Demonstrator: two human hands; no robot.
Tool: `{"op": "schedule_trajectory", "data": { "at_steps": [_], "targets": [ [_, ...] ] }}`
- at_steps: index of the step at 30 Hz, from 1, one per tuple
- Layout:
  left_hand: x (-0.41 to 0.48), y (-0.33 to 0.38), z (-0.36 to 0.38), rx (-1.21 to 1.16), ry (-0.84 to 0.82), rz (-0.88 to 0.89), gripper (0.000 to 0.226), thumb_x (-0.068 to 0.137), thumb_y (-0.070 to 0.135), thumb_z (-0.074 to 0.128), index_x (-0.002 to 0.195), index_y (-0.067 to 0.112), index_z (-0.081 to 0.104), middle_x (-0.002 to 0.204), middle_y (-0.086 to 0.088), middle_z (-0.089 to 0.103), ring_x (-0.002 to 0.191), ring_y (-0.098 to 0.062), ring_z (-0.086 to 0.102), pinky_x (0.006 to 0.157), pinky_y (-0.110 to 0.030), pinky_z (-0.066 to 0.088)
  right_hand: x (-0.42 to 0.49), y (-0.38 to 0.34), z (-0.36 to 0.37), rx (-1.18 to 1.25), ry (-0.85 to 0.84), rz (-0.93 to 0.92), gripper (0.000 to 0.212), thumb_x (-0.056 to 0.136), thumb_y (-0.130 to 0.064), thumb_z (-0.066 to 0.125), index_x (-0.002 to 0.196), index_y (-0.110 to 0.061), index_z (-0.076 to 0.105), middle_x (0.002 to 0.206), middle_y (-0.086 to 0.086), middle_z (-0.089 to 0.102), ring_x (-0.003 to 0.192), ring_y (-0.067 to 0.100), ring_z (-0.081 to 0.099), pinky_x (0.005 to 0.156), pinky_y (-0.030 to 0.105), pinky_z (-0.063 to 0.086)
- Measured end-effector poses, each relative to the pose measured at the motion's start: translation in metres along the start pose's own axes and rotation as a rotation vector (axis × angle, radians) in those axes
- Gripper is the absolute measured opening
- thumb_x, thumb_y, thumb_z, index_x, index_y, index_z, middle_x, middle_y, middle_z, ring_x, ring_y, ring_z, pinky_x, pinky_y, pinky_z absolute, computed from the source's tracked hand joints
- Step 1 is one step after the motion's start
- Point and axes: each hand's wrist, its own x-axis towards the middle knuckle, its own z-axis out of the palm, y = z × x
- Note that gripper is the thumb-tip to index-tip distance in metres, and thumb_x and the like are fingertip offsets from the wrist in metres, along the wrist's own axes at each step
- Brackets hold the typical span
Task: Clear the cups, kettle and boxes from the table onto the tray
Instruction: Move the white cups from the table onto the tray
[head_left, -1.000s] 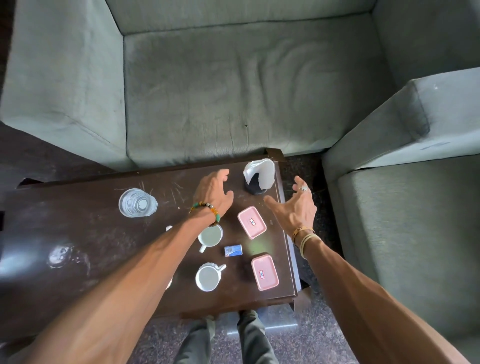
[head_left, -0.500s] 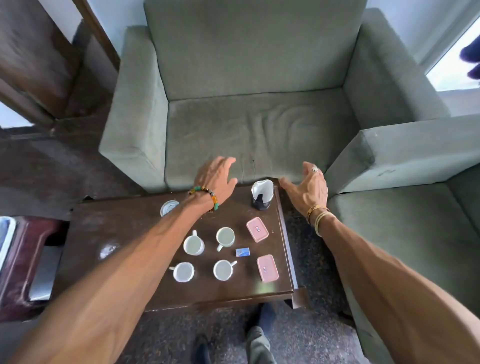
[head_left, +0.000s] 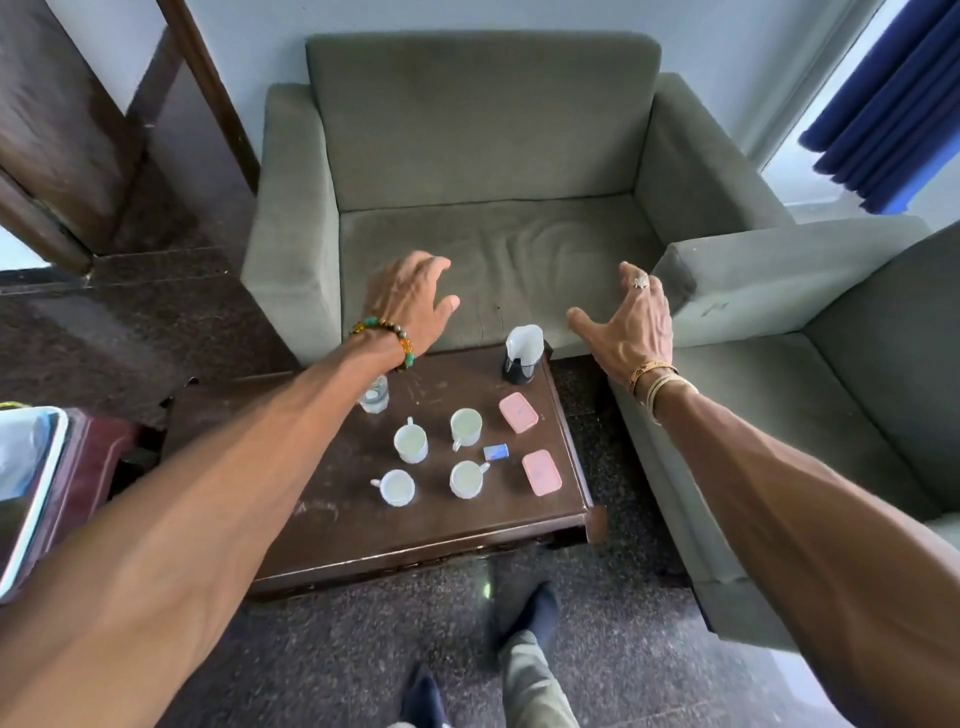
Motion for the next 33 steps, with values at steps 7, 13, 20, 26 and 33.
{"op": "schedule_trajectory", "data": {
  "at_steps": [7, 13, 20, 26, 33],
  "targets": [
    [-0.036, 0.008, -0.04, -0.019, 0.065, -0.011, 0.045, 0.089, 0.039, 0.056, 0.129, 0.019, 0.052, 0.132, -0.004, 0.052, 0.12, -0.026, 0.051, 0.099, -0.038, 0.039, -0.037, -0.025, -0.033, -0.013, 0.022, -0.086, 0.087, 0.074, -0.049, 0.071, 0.145, -0.012, 0.036, 0.139, 0.01, 0.044, 0.127, 0.03, 0.044, 0.107, 0.039, 0.036],
    [-0.074, 0.017, -0.03, -0.02, 0.058, -0.072, 0.044, 0.088, 0.038, 0.057, 0.128, 0.02, 0.053, 0.132, -0.004, 0.052, 0.12, -0.026, 0.05, 0.1, -0.039, 0.037, -0.063, -0.006, -0.028, -0.055, -0.04, -0.142, 0.088, 0.076, -0.048, 0.071, 0.146, -0.011, 0.035, 0.139, 0.011, 0.044, 0.126, 0.032, 0.044, 0.107, 0.042, 0.038],
    [-0.115, 0.046, -0.009, -0.008, -0.006, -0.142, 0.044, 0.088, 0.039, 0.057, 0.128, 0.022, 0.052, 0.132, -0.002, 0.051, 0.12, -0.026, 0.05, 0.101, -0.04, 0.037, -0.091, 0.038, -0.037, -0.086, -0.082, -0.161, 0.088, 0.076, -0.05, 0.071, 0.146, -0.01, 0.035, 0.138, 0.013, 0.045, 0.124, 0.034, 0.045, 0.106, 0.043, 0.039],
    [-0.141, 0.068, -0.01, 0.004, 0.015, -0.182, 0.043, 0.088, 0.039, 0.057, 0.128, 0.022, 0.053, 0.132, -0.002, 0.053, 0.119, -0.026, 0.051, 0.098, -0.039, 0.039, -0.095, 0.047, -0.046, -0.028, -0.104, -0.161, 0.087, 0.076, -0.048, 0.072, 0.146, -0.011, 0.036, 0.14, 0.012, 0.043, 0.127, 0.032, 0.042, 0.107, 0.041, 0.037],
    [-0.184, 0.049, -0.027, 0.034, 0.051, -0.298, 0.043, 0.087, 0.038, 0.058, 0.127, 0.022, 0.053, 0.129, -0.003, 0.055, 0.115, -0.028, 0.054, 0.096, -0.04, 0.042, -0.112, 0.023, -0.021, 0.046, -0.206, -0.232, 0.086, 0.075, -0.046, 0.073, 0.146, -0.011, 0.037, 0.14, 0.01, 0.043, 0.128, 0.03, 0.043, 0.106, 0.037, 0.037]
  ]
}}
